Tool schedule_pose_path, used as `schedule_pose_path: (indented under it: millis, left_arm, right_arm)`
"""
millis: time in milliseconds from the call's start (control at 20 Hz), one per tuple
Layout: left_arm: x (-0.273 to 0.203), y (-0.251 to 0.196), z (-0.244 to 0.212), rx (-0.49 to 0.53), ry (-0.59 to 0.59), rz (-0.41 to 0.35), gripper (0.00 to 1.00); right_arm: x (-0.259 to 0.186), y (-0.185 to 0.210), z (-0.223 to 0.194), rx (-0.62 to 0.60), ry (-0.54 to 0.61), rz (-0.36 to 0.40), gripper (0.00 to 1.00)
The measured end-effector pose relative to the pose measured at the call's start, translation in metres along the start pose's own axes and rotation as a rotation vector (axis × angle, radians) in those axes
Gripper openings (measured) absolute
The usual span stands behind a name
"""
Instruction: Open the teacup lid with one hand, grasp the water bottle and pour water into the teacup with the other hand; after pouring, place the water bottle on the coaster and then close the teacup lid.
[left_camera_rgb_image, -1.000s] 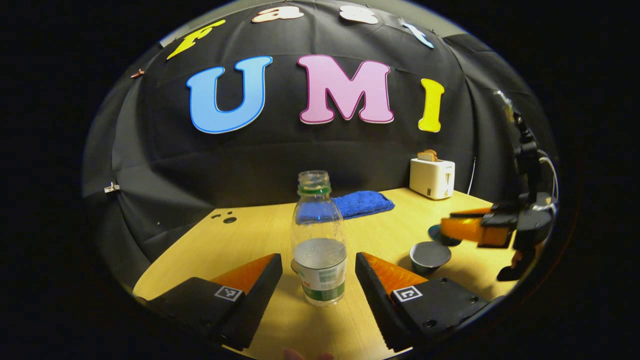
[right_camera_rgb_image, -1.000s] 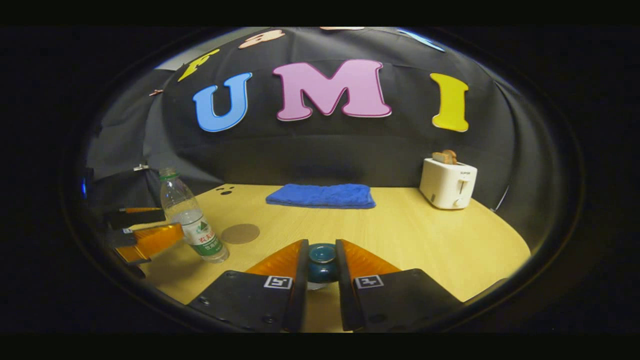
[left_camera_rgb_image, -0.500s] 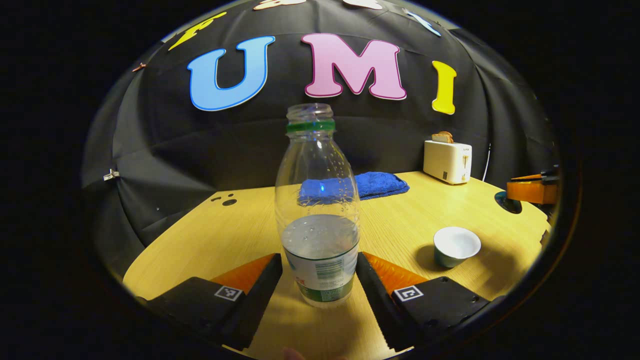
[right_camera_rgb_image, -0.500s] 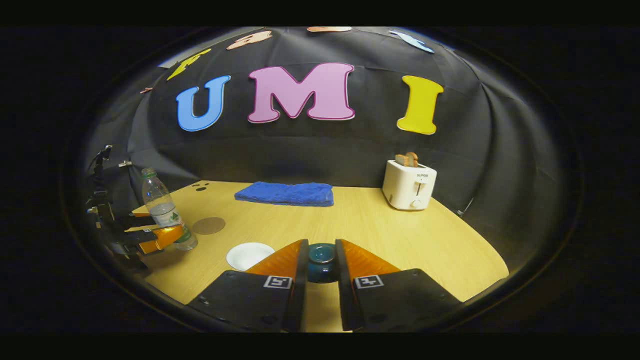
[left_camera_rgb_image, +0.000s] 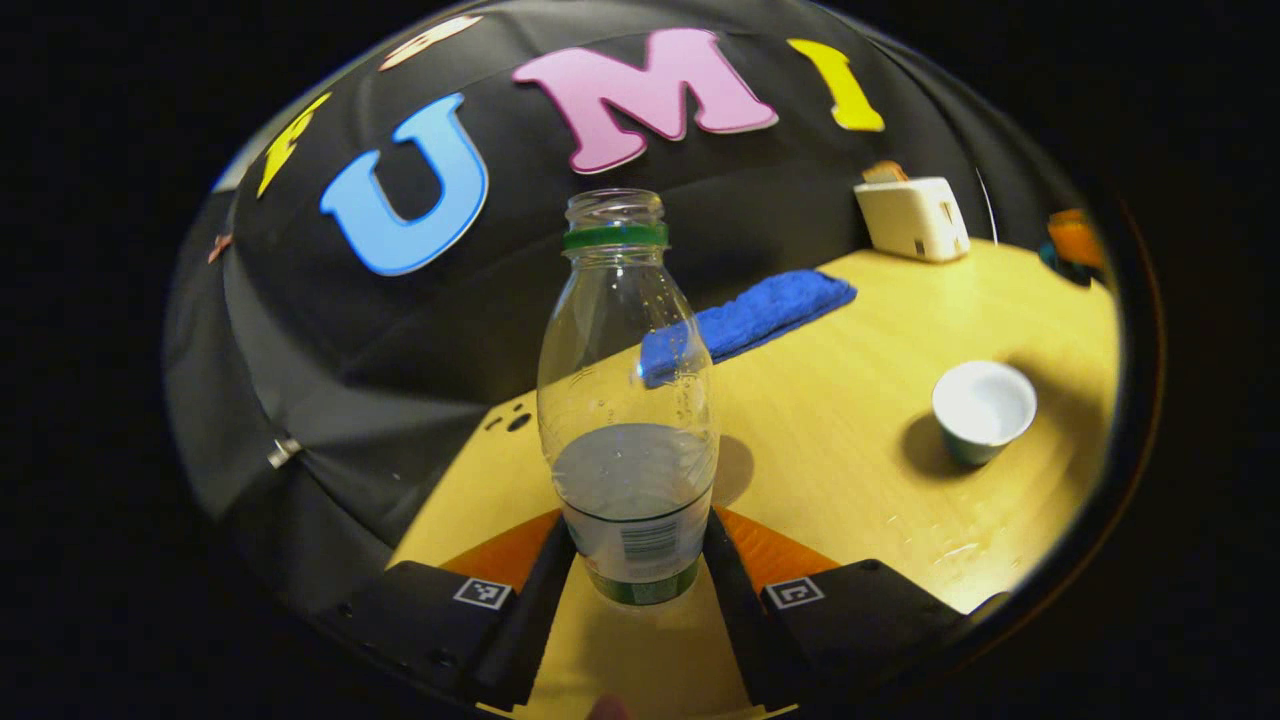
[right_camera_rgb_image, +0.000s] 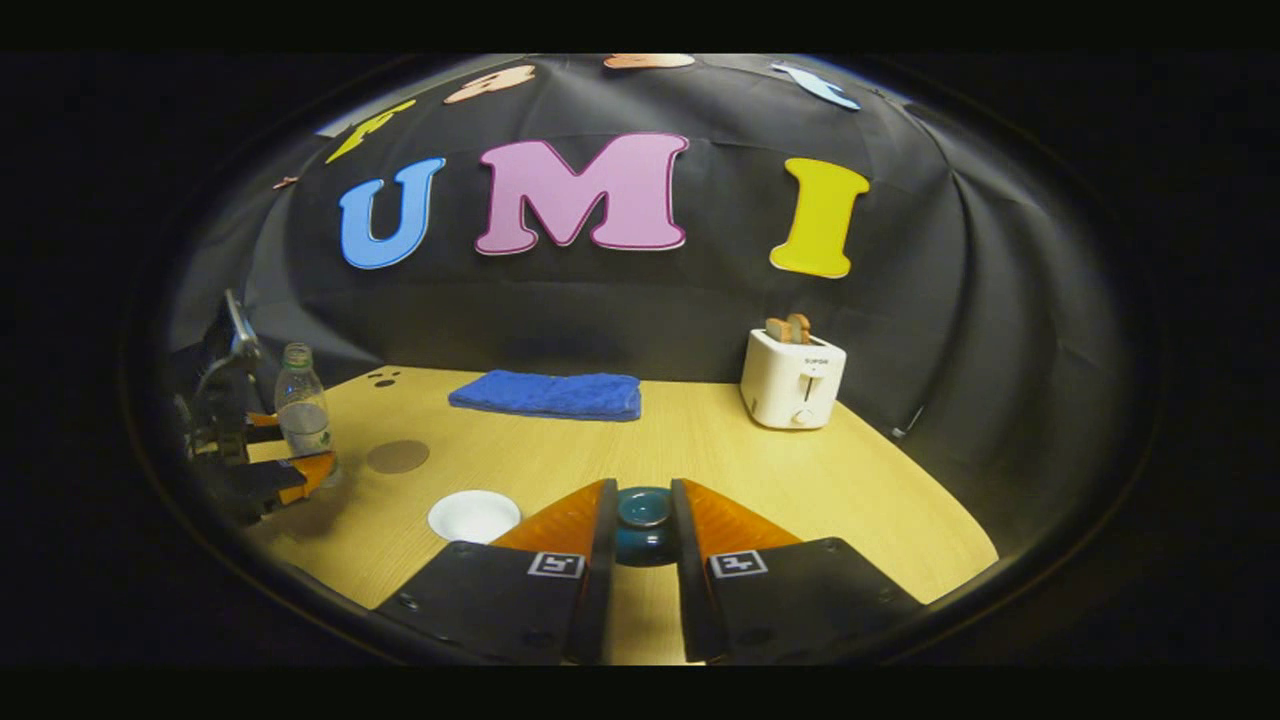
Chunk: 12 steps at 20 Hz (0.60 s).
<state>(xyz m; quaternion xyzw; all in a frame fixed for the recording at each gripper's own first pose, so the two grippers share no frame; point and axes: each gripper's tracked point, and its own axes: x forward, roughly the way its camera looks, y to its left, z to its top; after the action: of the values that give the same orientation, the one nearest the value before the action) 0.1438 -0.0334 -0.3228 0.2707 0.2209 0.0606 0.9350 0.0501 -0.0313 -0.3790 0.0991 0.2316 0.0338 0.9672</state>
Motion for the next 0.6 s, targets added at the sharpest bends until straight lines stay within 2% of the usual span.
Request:
schedule_pose_path:
  millis: [200, 350, 600]
  left_arm:
    - [-0.005, -0.004, 0.015, 0.265, -0.03, 0.037, 0.77]
    - [-0.007, -0.012, 0.021, 0.409, -0.03, 0.052, 0.77]
    - [-0.011, -0.031, 0.019, 0.631, -0.013, 0.037, 0.76]
  right_arm:
    - [-0.007, -0.012, 0.006, 0.0, -0.008, -0.024, 0.31]
    - [-0.012, -0.02, 0.008, 0.006, -0.011, -0.042, 0.3]
    - [-0.021, -0.03, 0.012, -0.004, -0.017, -0.062, 0.31]
